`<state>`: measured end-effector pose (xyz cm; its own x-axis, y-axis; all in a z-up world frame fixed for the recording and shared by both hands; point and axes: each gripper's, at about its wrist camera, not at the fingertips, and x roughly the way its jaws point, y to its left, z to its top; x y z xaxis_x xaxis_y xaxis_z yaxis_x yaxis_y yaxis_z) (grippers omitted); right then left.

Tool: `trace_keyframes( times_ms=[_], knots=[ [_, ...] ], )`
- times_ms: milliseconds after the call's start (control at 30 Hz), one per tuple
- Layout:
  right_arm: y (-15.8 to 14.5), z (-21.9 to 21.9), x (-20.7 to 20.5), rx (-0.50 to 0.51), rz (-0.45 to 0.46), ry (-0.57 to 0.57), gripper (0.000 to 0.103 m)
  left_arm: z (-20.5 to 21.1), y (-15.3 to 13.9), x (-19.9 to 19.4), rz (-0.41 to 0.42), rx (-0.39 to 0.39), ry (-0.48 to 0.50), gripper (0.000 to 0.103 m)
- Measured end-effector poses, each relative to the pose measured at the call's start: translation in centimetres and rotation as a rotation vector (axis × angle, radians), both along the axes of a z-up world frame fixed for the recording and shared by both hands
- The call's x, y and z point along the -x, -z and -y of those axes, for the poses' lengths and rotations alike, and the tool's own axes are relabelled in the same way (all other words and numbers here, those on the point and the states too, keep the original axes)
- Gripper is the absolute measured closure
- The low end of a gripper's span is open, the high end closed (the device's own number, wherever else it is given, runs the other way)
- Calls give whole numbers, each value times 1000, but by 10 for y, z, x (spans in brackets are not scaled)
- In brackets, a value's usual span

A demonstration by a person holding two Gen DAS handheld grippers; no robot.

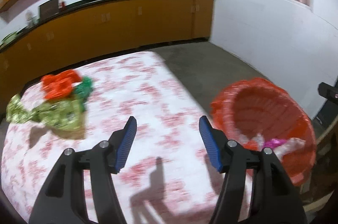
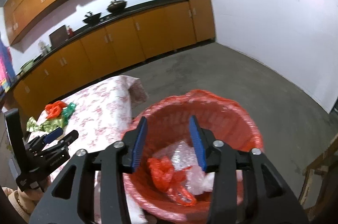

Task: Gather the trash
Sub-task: 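Carry both clear plastic items over the red basket and open both tools, then grasp the orange-red bag with the right tool while the left tool grasps the green paw-print bag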

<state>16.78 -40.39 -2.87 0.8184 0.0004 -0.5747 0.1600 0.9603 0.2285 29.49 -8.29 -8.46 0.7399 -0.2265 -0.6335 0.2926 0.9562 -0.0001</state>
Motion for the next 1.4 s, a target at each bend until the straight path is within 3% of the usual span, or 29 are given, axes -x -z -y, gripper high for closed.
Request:
trace_keyframes(
  times_ms=[400,633,900,1167,1200,1233,1300,1400],
  knots=[
    [-8,-117,-57,41,-6,-278,56,-145,-2,6,35,-29,-332,39],
    [-7,-211,-121,13,-25,-463,56,-223,-8,14,60,-23,-506,39],
    [21,-310,-207,39,-128,-592,56,-268,-15,17,101,3,-587,39],
    [56,-335,-243,33,-224,-603,57,-284,-12,8,96,28,-576,39],
    [58,-338,-244,36,-229,-614,64,-283,-11,8,94,31,-572,39],
    [61,-340,-245,46,-236,-624,79,-283,-11,7,92,36,-564,39],
    [63,-344,-243,67,-236,-647,93,-280,-10,6,89,37,-552,39],
    [57,-342,-235,65,-208,-660,98,-276,-10,5,84,43,-536,39]
  ],
)
